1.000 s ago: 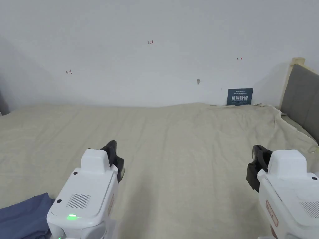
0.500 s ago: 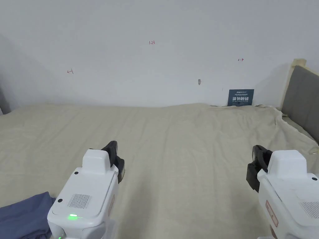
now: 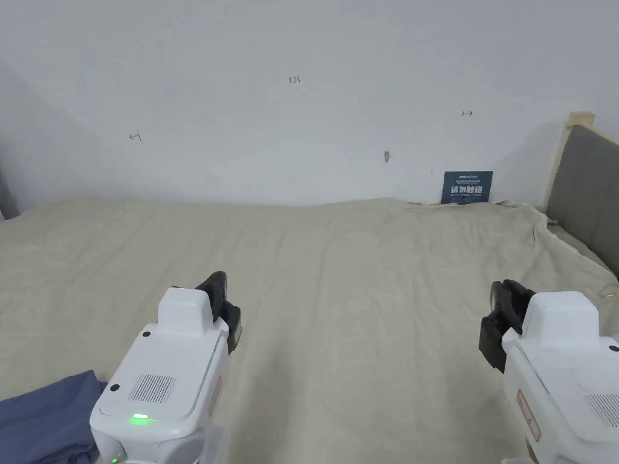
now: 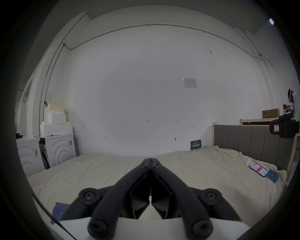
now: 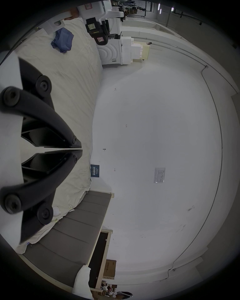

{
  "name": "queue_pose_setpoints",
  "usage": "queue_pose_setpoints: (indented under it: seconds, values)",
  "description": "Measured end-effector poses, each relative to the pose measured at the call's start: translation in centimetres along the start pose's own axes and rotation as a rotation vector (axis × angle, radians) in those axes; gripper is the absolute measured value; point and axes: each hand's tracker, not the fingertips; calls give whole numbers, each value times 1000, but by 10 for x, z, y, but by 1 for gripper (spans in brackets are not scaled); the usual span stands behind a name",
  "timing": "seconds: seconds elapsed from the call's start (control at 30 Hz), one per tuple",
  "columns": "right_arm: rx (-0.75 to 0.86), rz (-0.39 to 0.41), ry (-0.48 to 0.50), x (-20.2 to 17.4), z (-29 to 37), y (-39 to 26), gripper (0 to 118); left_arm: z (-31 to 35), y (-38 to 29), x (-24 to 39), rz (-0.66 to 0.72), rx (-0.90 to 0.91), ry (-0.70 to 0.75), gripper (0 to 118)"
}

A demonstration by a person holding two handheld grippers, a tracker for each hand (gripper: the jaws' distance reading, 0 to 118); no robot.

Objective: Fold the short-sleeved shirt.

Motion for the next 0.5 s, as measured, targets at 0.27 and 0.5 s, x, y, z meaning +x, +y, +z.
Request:
queue_pose_setpoints:
  seconds: [0.27,0.5]
  values:
    - [23,-9,-23,3,2,-3,104,0,1,-4,27,8,21,106]
    - [31,-19,-37,1,6,0,118,3,3,-6,19,27,26,118]
